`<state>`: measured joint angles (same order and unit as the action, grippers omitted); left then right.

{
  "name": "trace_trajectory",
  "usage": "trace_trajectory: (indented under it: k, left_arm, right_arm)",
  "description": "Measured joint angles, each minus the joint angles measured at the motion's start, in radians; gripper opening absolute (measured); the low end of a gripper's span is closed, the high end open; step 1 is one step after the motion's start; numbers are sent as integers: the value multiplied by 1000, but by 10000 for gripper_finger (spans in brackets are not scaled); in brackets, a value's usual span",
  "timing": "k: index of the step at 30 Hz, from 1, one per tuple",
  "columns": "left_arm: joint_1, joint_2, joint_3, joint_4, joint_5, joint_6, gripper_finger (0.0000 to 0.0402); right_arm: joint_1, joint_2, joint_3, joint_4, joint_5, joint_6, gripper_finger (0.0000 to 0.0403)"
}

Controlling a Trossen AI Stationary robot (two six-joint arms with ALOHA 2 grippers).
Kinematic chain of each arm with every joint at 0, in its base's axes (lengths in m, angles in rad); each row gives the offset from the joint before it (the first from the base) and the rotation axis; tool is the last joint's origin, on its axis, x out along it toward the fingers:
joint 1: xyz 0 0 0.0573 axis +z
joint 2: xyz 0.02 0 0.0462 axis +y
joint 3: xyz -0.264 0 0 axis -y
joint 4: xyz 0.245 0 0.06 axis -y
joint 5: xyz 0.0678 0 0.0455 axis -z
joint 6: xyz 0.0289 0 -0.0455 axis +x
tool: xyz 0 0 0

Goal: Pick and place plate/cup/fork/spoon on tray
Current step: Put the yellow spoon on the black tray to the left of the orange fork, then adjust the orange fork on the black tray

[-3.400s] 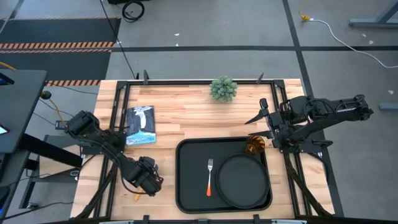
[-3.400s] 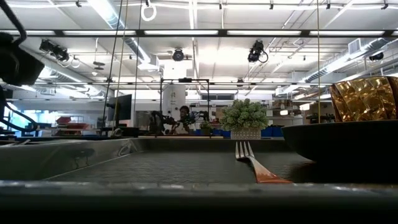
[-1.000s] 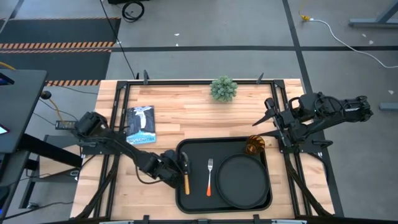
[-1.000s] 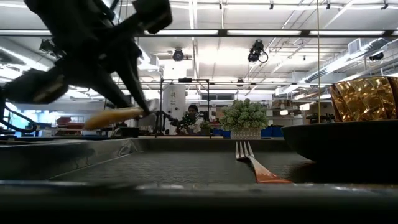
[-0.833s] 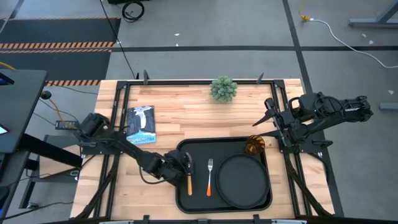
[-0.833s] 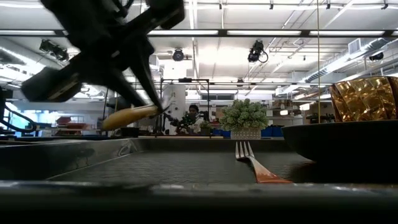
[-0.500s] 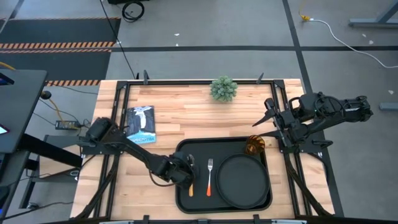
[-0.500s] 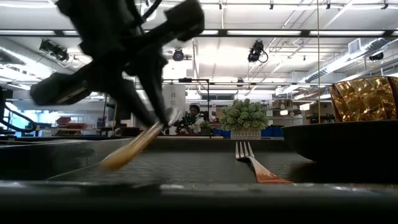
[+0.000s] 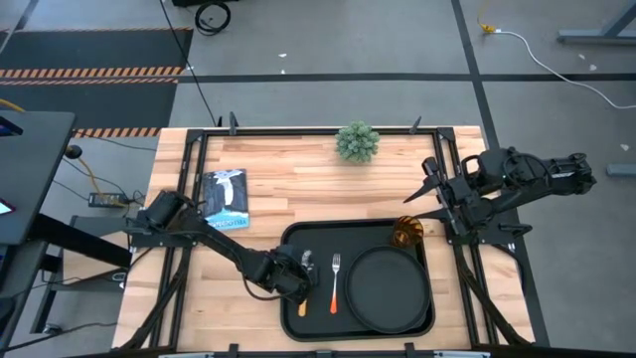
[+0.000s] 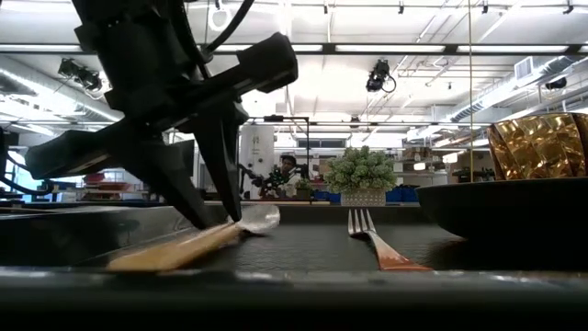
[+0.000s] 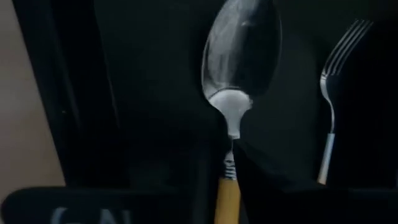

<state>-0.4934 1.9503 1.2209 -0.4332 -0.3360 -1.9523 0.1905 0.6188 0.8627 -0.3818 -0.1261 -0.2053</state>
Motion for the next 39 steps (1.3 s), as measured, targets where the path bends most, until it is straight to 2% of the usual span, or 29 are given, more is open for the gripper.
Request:
trace_trajectory:
  k: [5,10,14,16,19,22,29,34,39]
  left_arm:
    - [0,-10,-1,-25,-2,56,135]
    - [8,-13,55,-121,-41,231,131]
    - [14,-14,132,-193,-134,530,123]
    - [22,-14,165,-150,-164,720,122]
    - [43,-7,187,-70,-136,951,121]
    - [74,8,189,43,-73,1103,121]
    - [124,65,188,134,71,1200,121]
    - [112,109,190,238,76,1266,121]
    - [94,130,188,248,61,1333,121]
  right_arm:
    - [0,13,0,-3,0,0,183]
    - [0,45,0,-7,0,0,183]
    - [0,62,-1,-2,0,1,183]
    - [0,62,-1,4,0,1,183]
    - [0,59,-1,21,1,9,183]
    - [0,55,-1,41,1,30,183]
    - [0,56,-1,45,2,71,183]
    - [0,56,-1,44,2,72,183]
    - [0,56,-1,45,2,72,183]
